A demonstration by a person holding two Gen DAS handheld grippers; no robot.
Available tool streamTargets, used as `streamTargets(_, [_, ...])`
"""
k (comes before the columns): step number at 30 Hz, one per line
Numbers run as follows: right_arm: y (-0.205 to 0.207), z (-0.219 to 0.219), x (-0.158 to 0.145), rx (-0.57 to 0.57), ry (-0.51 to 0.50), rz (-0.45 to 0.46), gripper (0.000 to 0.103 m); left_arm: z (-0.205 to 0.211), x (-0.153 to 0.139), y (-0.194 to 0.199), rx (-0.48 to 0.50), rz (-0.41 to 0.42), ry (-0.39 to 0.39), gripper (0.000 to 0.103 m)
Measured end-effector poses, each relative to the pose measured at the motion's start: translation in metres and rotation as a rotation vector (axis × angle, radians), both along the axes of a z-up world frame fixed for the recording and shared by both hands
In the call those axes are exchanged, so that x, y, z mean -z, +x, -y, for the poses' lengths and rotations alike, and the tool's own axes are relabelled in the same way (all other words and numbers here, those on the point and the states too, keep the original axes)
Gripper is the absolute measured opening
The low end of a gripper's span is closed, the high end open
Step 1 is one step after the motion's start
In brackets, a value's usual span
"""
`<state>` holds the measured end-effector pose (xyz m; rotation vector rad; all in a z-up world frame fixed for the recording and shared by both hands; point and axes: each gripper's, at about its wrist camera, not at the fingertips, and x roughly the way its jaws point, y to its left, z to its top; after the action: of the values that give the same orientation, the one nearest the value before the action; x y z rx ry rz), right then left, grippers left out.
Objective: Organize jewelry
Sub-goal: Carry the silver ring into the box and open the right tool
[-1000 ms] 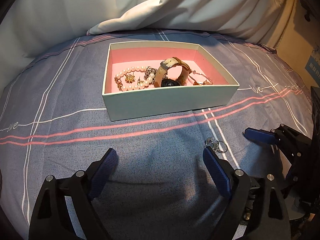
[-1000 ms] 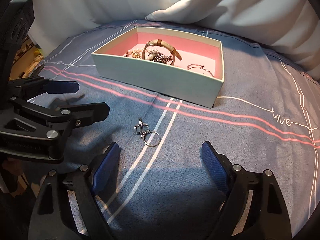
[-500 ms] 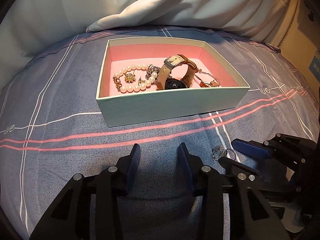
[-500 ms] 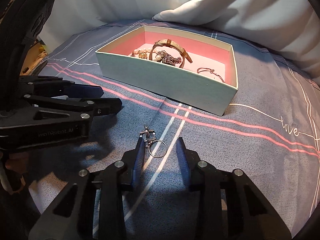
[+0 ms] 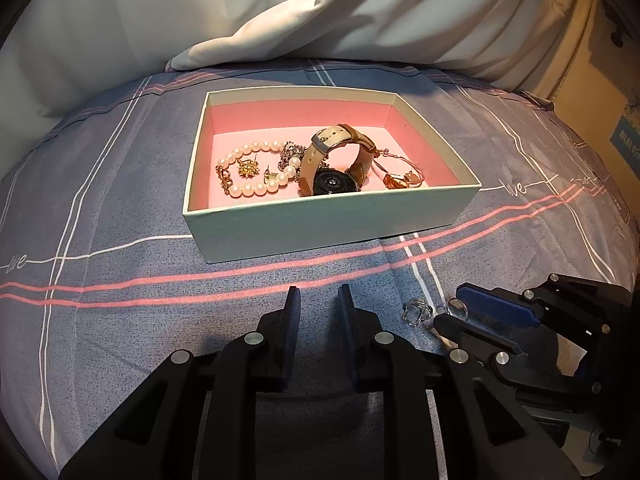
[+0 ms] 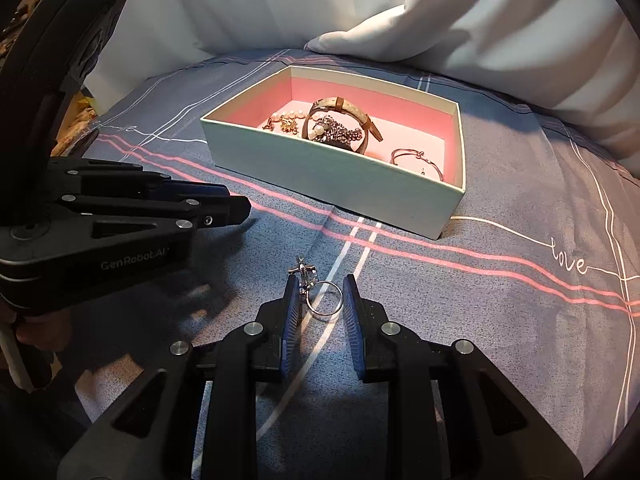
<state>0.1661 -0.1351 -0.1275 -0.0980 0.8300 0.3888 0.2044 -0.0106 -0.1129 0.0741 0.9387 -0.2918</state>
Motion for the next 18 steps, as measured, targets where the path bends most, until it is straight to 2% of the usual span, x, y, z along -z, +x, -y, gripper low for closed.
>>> streamTargets(5, [0.015,0.001,-0.028,0.009,-0.004,0.066,0.023,0.006,-0.022,0.007,0.010,0.045,-0.027,0.019])
streamTargets(10, [0.045,0.003,-0.059,0.031,0.003,0.135,0.023,0.007,-0.054,0.035,-0.027,0.099,-0.069,0.019])
streamTargets(14, [0.073,0.008,-0.073,0.073,0.031,0.150,0.023,0.005,-0.064,0.062,-0.064,0.085,-0.093,0.019])
streamTargets(18, [0.090,0.009,-0.074,0.091,0.027,0.149,0.023,0.005,-0.065,0.077,-0.089,0.080,-0.068,0.019])
